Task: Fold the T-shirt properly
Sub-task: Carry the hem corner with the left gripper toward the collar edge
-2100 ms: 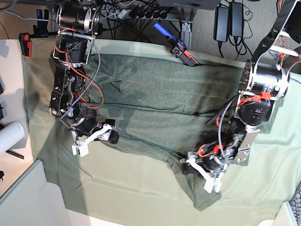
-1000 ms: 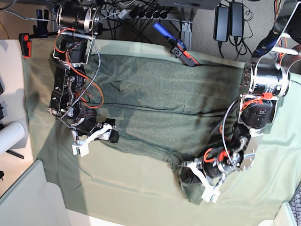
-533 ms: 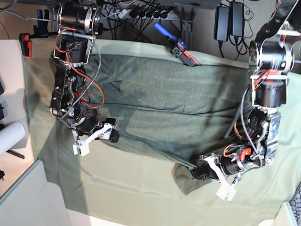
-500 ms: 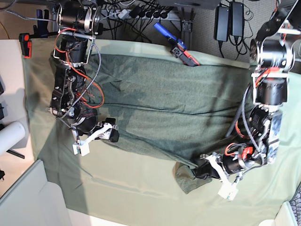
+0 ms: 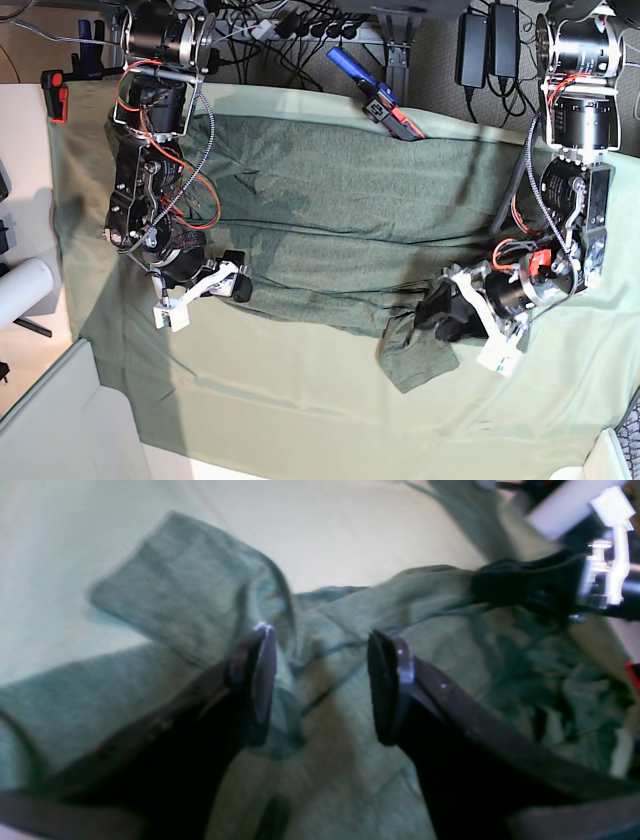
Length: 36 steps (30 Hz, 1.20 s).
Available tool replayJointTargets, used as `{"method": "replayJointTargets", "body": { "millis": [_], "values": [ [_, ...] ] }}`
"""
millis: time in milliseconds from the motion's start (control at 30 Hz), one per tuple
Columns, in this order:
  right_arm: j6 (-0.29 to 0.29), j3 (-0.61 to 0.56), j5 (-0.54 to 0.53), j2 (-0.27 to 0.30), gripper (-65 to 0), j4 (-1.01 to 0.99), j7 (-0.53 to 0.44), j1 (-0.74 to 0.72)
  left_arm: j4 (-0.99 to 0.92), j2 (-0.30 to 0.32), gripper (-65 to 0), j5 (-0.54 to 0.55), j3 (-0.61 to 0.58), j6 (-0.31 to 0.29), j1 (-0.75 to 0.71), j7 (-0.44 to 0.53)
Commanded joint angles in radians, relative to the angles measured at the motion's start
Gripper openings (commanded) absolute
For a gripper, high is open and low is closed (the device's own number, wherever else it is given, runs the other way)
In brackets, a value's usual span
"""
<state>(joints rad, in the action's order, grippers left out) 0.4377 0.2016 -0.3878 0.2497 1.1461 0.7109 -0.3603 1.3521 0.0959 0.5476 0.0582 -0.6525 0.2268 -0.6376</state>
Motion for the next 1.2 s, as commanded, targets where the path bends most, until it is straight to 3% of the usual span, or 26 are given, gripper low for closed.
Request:
{"method": "replayJointTargets", "body": {
  "millis": [0,167,433,600,1167],
  "values": [
    [0.005,0.005,-0.013,0.014,-24.9,0.017,-0.022,-0.024,0.019,0.002,-31.9,0.009,0.000,-0.006,0.044,0.052],
    [0.005,0.005,-0.013,0.016,-24.9,0.017,-0.021,-0.024,-0.048,0.002,-31.9,-0.059,0.000,0.109,0.130,0.094],
    [0.005,0.005,-0.013,0.016,-24.9,0.017,-0.021,-0.024,-0.433,0.001,-31.9,-0.185,0.000,0.119,0.298,0.258],
    [0.005,0.005,-0.013,0.016,-24.9,0.017,-0.013,-0.024,-0.571,0.005,-31.9,-0.290,0.000,0.221,0.340,0.325],
    [0.005,0.005,-0.017,0.016,-24.9,0.017,-0.003,-0.021,-0.575,-0.039,-31.9,-0.340,0.000,0.249,0.319,0.320]
  ]
}}
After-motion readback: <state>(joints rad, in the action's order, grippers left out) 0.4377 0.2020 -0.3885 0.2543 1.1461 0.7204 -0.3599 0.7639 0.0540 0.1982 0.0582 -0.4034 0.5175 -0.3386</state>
